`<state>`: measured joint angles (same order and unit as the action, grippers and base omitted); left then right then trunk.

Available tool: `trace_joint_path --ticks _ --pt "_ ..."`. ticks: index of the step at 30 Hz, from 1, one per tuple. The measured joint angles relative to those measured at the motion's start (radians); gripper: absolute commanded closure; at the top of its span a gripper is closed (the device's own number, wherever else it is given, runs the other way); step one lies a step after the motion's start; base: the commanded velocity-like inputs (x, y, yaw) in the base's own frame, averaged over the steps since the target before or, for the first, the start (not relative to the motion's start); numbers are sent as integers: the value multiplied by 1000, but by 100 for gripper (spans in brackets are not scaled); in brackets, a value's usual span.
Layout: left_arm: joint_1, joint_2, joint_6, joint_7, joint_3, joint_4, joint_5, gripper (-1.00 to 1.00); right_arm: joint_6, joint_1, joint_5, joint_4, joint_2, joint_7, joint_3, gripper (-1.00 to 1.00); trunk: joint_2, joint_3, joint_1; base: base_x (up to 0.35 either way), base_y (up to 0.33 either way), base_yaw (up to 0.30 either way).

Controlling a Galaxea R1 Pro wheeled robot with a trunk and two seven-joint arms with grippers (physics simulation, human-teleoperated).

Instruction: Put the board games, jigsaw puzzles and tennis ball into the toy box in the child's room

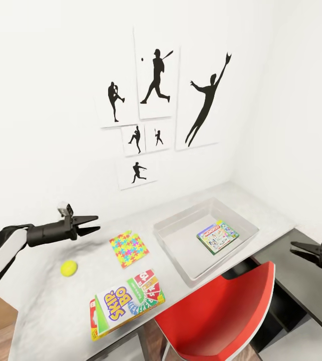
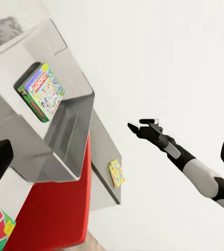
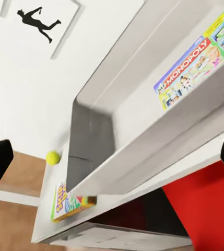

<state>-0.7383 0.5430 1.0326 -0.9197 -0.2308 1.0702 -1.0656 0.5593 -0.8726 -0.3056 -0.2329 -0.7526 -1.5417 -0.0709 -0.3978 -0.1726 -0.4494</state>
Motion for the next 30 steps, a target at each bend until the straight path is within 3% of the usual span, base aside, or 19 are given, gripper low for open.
trace_joint_path --ticks 6,11,13,30 --pt "63 17 -1 -40 0 0 -2 -100 -181 9 -8 176 5 -11 7 -100 0 0 0 0 0 0" --pt "101 23 -3 -103 1 0 1 -100 -249 17 -10 217 10 -14 6 -100 0 0 0 0 0 0" --pt "132 39 -5 -158 1 1 5 -100 -282 77 -10 233 29 -15 15 -100 0 0 0 0 0 0" --pt "200 73 -5 -176 0 16 9 -100 -298 114 -15 237 43 -15 1 -100 0 0 0 0 0 0"
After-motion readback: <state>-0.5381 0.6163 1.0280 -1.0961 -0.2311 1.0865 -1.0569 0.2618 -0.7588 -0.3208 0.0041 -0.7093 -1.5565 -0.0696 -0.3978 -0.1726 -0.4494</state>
